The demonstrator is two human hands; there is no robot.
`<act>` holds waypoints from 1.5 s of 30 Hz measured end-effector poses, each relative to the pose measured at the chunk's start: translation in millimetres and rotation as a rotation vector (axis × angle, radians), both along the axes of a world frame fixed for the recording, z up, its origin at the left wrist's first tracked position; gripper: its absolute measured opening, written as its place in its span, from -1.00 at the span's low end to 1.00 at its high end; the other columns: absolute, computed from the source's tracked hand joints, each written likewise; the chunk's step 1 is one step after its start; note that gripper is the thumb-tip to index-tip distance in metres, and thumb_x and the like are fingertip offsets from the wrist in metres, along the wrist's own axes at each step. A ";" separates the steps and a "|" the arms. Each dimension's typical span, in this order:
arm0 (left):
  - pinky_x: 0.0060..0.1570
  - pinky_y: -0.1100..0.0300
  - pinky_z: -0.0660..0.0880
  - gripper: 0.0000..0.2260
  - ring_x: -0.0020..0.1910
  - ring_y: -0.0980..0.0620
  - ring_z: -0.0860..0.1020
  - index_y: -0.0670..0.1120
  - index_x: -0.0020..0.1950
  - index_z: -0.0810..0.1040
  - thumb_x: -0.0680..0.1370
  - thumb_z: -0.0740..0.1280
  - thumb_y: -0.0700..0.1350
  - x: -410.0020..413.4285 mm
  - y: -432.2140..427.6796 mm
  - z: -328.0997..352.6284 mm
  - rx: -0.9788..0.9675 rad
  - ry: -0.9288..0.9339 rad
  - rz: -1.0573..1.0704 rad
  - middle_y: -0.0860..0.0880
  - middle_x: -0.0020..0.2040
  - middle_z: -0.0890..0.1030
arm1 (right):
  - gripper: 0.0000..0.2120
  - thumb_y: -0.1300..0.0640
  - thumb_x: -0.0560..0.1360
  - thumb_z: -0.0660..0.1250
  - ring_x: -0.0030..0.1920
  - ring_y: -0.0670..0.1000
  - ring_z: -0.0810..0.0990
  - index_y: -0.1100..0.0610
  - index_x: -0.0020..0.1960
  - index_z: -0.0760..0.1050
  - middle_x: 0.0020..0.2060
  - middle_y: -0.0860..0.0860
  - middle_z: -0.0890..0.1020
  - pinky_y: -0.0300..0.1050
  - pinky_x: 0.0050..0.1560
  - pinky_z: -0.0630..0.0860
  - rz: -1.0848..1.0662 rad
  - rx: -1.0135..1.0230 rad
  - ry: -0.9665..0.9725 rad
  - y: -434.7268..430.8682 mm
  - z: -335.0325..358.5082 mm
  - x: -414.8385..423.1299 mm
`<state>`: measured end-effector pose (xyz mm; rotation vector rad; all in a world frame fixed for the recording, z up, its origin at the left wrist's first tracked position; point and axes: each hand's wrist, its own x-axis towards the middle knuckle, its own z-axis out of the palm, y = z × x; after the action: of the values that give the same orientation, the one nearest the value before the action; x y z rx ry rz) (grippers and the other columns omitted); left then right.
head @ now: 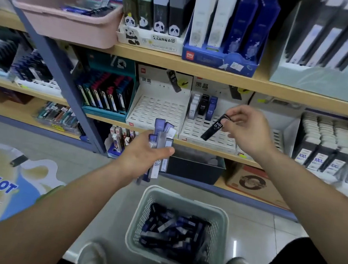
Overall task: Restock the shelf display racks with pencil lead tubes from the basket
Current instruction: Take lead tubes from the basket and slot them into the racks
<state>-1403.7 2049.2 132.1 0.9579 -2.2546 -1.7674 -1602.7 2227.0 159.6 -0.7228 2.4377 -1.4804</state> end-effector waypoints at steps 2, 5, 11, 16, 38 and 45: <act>0.37 -0.03 0.42 -0.43 0.24 -0.01 0.54 -0.04 0.36 0.46 0.44 0.53 0.12 -6.6 -10.8 -10.0 0.009 -0.002 0.034 0.02 0.20 0.61 | -0.89 0.19 0.50 0.46 -0.17 -0.08 0.62 0.03 -0.06 0.56 -0.19 -0.06 0.64 -0.15 -0.09 0.58 0.007 0.022 0.097 -18.7 -7.5 -17.9; 0.29 -0.02 0.48 -0.51 0.17 0.02 0.58 0.01 0.28 0.52 0.43 0.53 0.14 -12.4 -21.9 -16.0 -0.001 -0.021 0.035 0.05 0.12 0.65 | -0.89 0.19 0.51 0.45 -0.21 -0.21 0.55 0.05 -0.02 0.56 -0.19 -0.10 0.61 -0.42 -0.16 0.45 0.003 0.053 0.203 -46.0 -16.8 -35.2; 0.01 -0.06 0.62 -0.44 0.04 0.05 0.62 0.07 0.30 0.49 0.39 0.50 0.26 -16.8 -27.1 -15.4 -0.011 -0.053 -0.004 0.04 0.15 0.63 | -0.87 0.19 0.51 0.45 -0.27 -0.20 0.52 -0.01 -0.06 0.56 -0.27 -0.22 0.54 -0.20 -0.07 0.51 -0.002 0.123 0.242 -70.6 -38.6 -55.9; 0.02 -0.07 0.60 -0.66 0.01 -0.01 0.65 0.08 0.15 0.56 0.46 0.49 0.17 -17.1 -27.2 -11.6 -0.007 -0.072 0.009 0.03 0.02 0.68 | -0.91 0.20 0.52 0.45 -0.24 -0.22 0.52 0.05 -0.02 0.59 -0.24 -0.17 0.56 -0.31 -0.09 0.47 -0.009 0.121 0.240 -70.7 -42.0 -62.2; 0.21 -0.03 0.53 -0.67 0.07 0.06 0.60 0.07 0.16 0.56 0.46 0.50 0.14 -16.6 -30.3 -14.0 0.046 -0.054 0.006 0.06 0.04 0.67 | -0.59 0.04 0.56 0.34 0.20 0.04 0.48 -0.03 0.41 0.48 0.20 0.05 0.48 -0.14 0.11 0.43 0.122 0.458 0.526 -67.6 -43.7 -52.4; 0.34 0.17 0.40 -0.57 0.17 0.13 0.59 0.07 0.22 0.57 0.40 0.53 0.13 -20.7 -17.3 -6.1 0.124 0.033 -0.055 0.07 0.12 0.68 | -0.85 0.09 0.56 0.38 -0.18 -0.06 0.68 0.05 0.13 0.60 -0.18 0.00 0.70 -0.14 -0.14 0.61 0.326 0.059 -0.188 -61.0 -6.9 39.7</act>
<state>-1424.4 2031.9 126.0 0.8875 -2.1946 -1.9509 -1563.0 2166.0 152.7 -0.8763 2.0966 -1.2816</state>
